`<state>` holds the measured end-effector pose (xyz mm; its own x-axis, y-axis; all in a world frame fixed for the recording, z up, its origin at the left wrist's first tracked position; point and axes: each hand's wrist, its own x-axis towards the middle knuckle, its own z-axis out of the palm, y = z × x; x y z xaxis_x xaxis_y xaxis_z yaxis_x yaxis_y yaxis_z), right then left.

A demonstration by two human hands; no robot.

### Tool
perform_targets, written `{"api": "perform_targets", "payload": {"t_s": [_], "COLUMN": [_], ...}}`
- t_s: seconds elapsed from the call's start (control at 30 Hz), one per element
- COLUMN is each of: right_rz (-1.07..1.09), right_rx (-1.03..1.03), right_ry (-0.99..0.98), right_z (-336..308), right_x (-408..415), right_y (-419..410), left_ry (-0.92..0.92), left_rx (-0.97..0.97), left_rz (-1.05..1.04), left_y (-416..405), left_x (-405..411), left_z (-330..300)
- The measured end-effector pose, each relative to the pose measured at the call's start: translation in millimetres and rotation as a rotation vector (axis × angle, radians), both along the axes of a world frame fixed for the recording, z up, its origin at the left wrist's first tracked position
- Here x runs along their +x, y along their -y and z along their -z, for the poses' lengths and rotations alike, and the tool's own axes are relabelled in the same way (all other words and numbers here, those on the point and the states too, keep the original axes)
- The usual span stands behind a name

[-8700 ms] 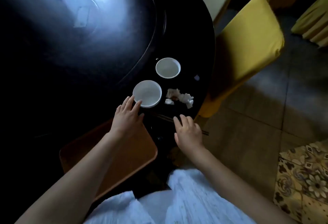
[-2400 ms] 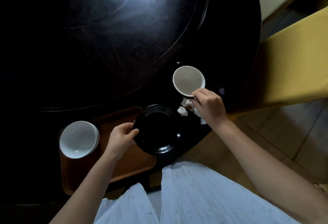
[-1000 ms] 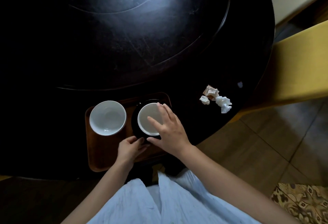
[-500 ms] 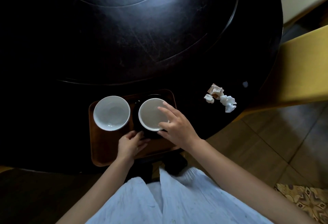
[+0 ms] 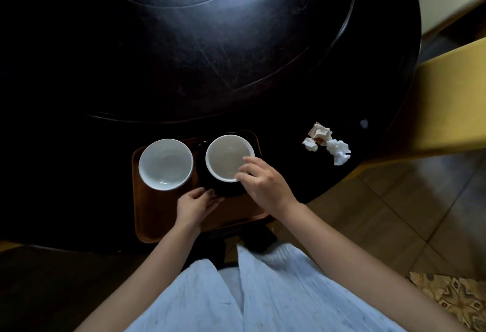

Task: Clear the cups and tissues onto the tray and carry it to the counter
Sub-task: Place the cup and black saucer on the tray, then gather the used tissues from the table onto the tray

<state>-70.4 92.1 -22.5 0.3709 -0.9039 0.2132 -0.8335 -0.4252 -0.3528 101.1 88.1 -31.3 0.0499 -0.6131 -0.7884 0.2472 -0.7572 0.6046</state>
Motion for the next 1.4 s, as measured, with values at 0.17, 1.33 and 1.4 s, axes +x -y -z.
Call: {"api": "perform_targets", "payload": {"t_s": [0.17,1.33,1.4], "right_rz": [-0.01,0.475,0.412], "right_rx": [-0.026,0.385,0.445], "right_ry": [-0.034,-0.272,-0.272], "right_z": [-1.4,2.5,4.0], "right_x": [-2.1,-206.2,-211.6], "right_y": [7.9,-4.4,-0.6], "left_ry": [0.03,1.038,1.065], "left_rx": [-0.001,-0.986,-0.999], "left_rz": [0.029,1.743,1.806], "left_y": [10.5,84.3,89.9], "left_x": [2.1,-229.7,-239.1], "left_z": [3.1,1.5,7.2]}}
